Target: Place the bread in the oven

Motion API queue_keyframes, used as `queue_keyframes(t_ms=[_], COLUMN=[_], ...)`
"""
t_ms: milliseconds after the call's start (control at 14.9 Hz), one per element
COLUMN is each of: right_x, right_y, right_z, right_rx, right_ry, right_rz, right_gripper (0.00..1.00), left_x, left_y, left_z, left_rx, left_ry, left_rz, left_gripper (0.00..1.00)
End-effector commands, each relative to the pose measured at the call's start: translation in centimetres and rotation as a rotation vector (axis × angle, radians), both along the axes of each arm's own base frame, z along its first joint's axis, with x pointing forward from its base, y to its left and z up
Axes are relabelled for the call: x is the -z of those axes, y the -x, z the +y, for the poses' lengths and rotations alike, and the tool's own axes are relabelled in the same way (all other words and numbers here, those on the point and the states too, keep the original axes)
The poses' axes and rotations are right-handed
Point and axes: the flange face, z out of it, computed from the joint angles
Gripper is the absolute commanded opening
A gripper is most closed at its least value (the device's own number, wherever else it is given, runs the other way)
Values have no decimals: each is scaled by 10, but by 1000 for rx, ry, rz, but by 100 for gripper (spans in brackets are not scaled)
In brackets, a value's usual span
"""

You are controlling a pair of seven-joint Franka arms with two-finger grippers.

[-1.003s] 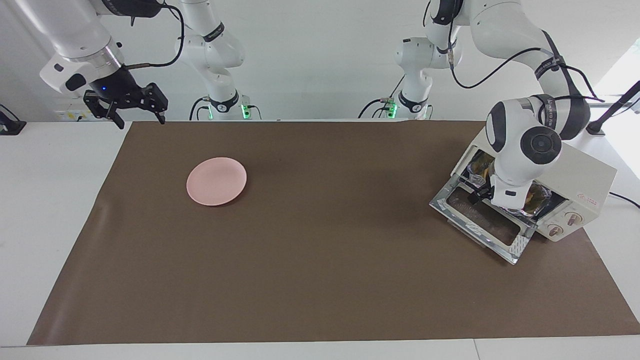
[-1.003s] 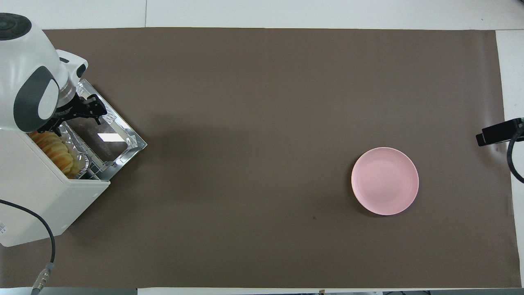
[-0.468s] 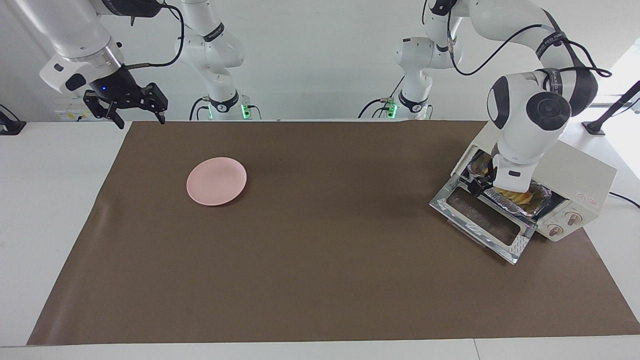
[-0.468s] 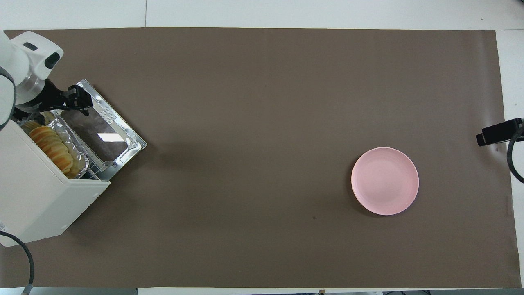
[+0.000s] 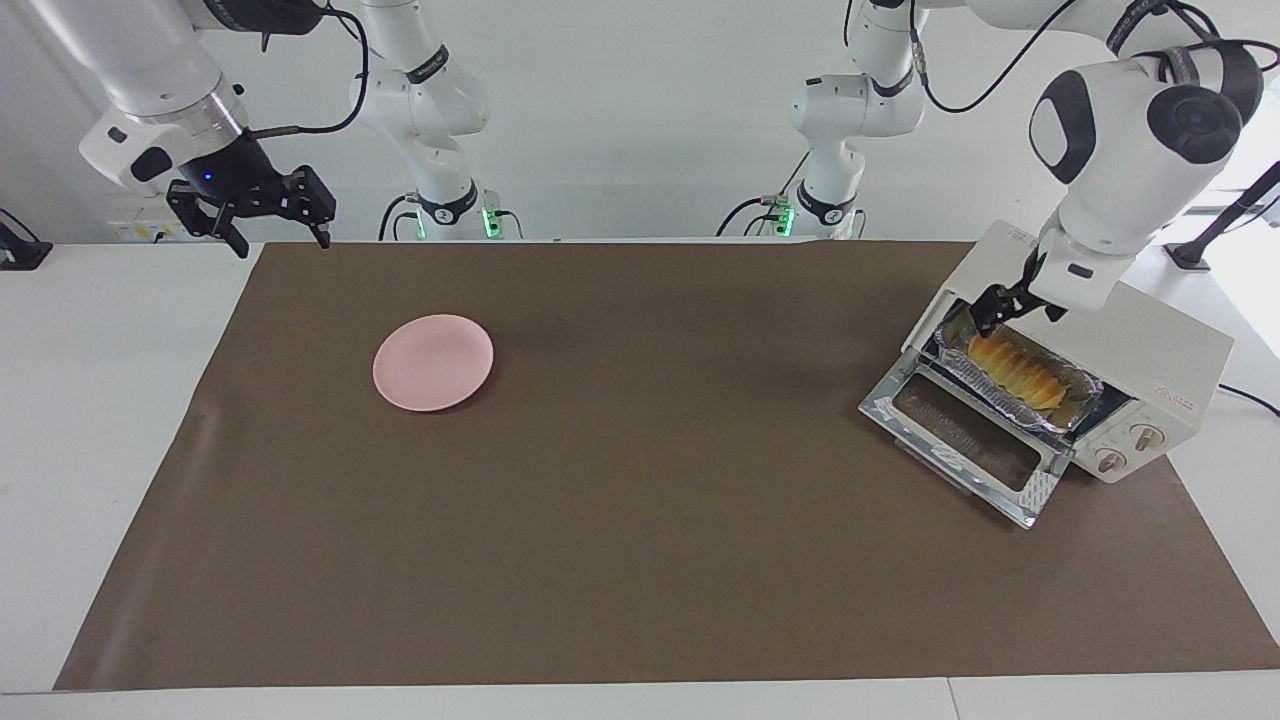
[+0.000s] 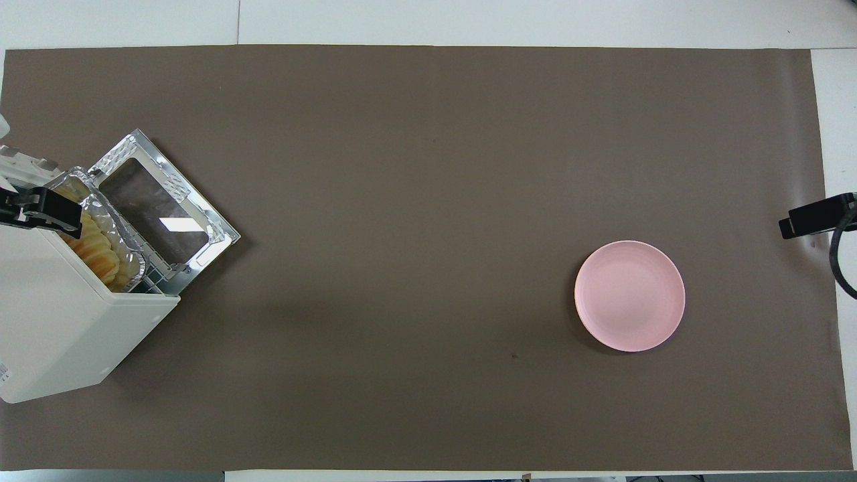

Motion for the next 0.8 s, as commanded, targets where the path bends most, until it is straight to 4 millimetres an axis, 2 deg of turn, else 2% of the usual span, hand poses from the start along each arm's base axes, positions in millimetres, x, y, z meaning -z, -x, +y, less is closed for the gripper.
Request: queue_keyframes(t_ms=[0, 67, 401, 736], right_x=[1, 1, 1, 1], right_y=[3, 3, 3, 3], right_z=[-1, 0, -1, -1], right_rx=[-9, -11, -9, -9], right_ry=[13, 13, 13, 13], right_rz=[12, 12, 12, 12], right_gripper=[100, 100, 100, 100], left_x=[-4, -2, 0, 0], left_y=[8, 12, 5, 1], left_z=[13, 9, 2, 4], left_rx=[-25, -17, 4, -2], left_ry=[102, 103, 103, 101], left_rz=[-22, 4, -16, -43], left_gripper=[100, 100, 100, 100])
